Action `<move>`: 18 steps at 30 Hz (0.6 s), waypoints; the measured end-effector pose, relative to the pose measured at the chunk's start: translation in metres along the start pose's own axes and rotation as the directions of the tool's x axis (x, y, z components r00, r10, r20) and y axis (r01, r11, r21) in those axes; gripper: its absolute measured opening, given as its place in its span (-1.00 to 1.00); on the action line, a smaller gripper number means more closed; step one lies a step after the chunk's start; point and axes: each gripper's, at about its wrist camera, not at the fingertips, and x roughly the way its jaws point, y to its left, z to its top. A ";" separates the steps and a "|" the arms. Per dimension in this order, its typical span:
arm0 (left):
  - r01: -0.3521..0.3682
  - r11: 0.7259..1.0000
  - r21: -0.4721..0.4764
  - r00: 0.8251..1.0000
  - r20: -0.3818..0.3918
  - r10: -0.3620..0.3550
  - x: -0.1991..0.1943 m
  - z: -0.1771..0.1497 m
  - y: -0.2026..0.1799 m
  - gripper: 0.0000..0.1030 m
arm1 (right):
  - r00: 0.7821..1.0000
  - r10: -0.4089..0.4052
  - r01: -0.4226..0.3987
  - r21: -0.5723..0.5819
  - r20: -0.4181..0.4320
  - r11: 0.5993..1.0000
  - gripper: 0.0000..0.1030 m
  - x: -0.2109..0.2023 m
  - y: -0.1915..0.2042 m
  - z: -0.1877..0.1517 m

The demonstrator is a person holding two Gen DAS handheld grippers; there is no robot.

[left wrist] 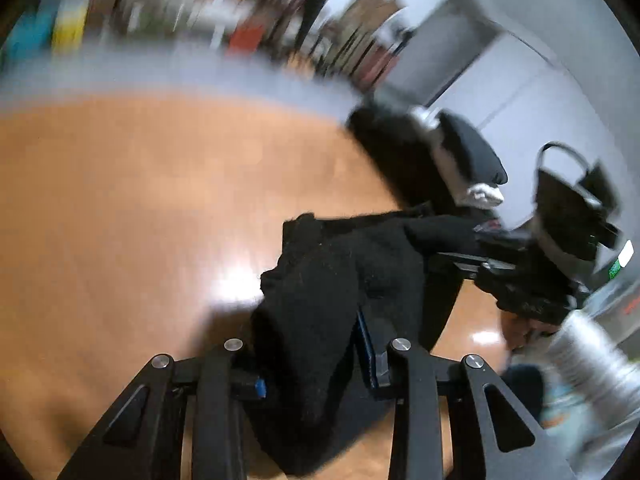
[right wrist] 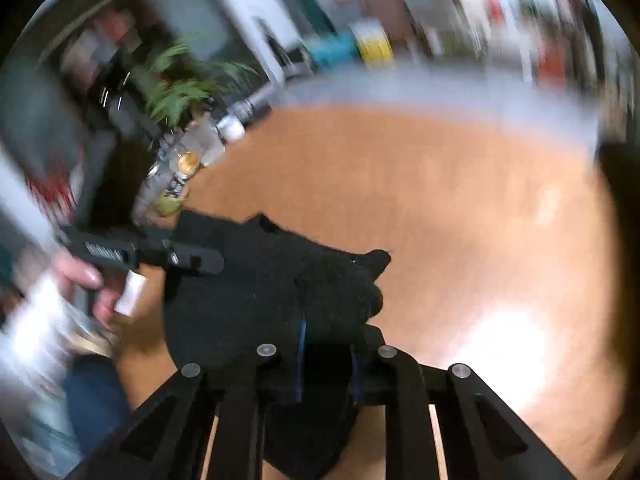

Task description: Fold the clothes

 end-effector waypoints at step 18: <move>-0.024 0.881 0.473 0.989 -0.115 0.089 -0.020 -0.134 -0.112 -0.34 | 0.991 -0.130 0.131 -0.497 0.037 0.858 -0.21 -0.055 0.068 -0.118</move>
